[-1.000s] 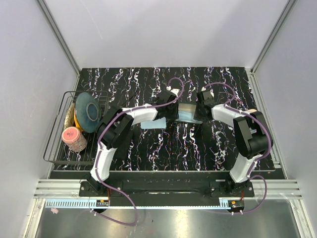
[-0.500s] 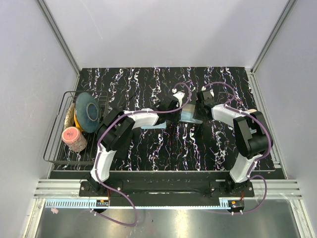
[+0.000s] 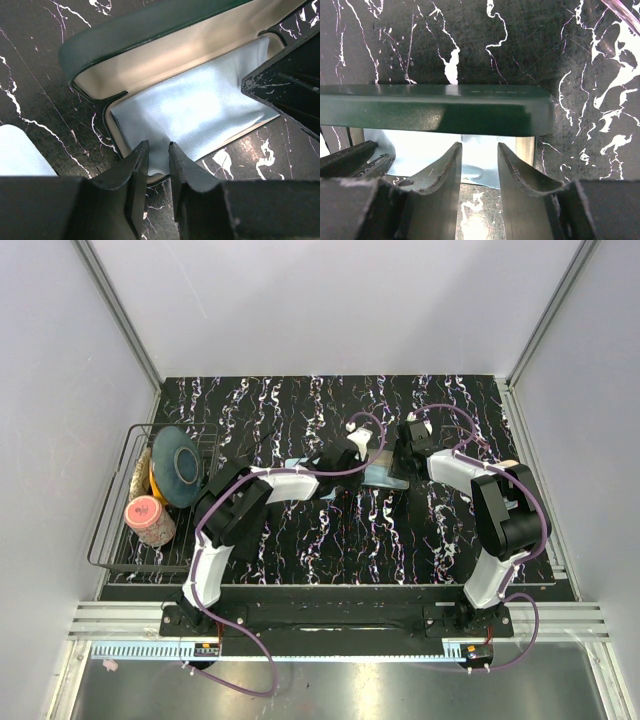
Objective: Organize the sunglasses
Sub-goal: Smooth out the glasses cleaning cloth near the sunglasses case.
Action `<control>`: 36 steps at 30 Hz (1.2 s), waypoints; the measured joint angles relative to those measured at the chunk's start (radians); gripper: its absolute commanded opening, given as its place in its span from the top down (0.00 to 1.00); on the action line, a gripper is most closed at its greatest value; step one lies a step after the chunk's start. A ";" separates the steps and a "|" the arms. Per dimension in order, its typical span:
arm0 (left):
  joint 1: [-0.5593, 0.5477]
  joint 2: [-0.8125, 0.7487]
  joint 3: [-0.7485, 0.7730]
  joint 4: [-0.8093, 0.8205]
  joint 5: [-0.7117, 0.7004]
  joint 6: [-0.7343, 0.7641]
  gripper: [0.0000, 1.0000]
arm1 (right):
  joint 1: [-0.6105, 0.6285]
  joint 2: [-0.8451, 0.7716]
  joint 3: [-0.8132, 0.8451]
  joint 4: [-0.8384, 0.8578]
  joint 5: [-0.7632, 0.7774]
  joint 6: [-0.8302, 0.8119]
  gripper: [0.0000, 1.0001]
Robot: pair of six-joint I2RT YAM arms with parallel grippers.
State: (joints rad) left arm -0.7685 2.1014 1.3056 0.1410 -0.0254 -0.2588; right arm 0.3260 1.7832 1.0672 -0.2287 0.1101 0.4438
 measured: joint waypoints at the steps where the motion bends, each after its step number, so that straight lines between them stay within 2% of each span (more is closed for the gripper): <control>1: -0.001 -0.001 -0.005 0.008 -0.003 -0.001 0.73 | 0.000 0.000 0.000 0.000 0.000 0.001 0.61; 7: -0.003 -0.007 -0.004 -0.005 -0.031 -0.027 0.73 | 0.000 0.000 0.000 0.019 -0.018 0.006 0.73; 9: -0.003 -0.008 0.007 -0.027 -0.038 -0.048 0.59 | 0.000 0.000 0.000 0.034 -0.027 0.006 0.75; 11: -0.003 -0.008 0.023 -0.050 -0.042 -0.067 0.41 | 0.000 -0.002 0.000 0.055 -0.041 0.006 0.75; 13: -0.003 -0.008 0.041 -0.068 -0.051 -0.095 0.09 | 0.000 -0.005 0.000 0.076 -0.050 0.006 0.76; 14: -0.003 -0.010 0.047 -0.073 -0.053 -0.097 0.01 | 0.000 -0.006 0.000 0.088 -0.053 0.006 0.76; 20: -0.001 -0.033 0.076 -0.096 -0.070 -0.135 0.01 | 0.000 -0.009 -0.008 0.150 -0.085 0.005 0.78; 21: 0.000 -0.036 0.079 -0.098 -0.071 -0.135 0.01 | 0.000 -0.009 -0.010 0.157 -0.092 0.006 0.79; 22: 0.001 -0.038 0.082 -0.098 -0.072 -0.135 0.12 | 0.000 -0.009 -0.013 0.161 -0.097 0.005 0.79; 24: 0.003 -0.039 0.087 -0.099 -0.072 -0.140 0.28 | 0.000 -0.009 -0.024 0.181 -0.112 0.005 0.80; 25: 0.003 -0.039 0.088 -0.099 -0.072 -0.144 0.42 | 0.000 -0.009 -0.028 0.186 -0.121 0.006 0.81; 26: 0.004 -0.039 0.088 -0.100 -0.068 -0.148 0.49 | 0.000 -0.009 -0.032 0.190 -0.129 0.006 0.82; 28: 0.007 -0.039 0.088 -0.101 -0.058 -0.157 0.69 | 0.000 -0.009 -0.037 0.202 -0.141 0.006 0.83; 30: 0.010 -0.039 0.090 -0.101 -0.049 -0.166 0.74 | 0.001 -0.009 -0.041 0.214 -0.155 0.007 0.83; 36: 0.019 -0.038 0.115 -0.106 -0.030 -0.184 0.81 | 0.011 -0.008 -0.047 0.237 -0.176 0.010 0.85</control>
State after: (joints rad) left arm -0.7490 2.0632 1.4208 0.0349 -0.0555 -0.4431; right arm 0.3370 1.7748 1.0206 0.0082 -0.0662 0.4541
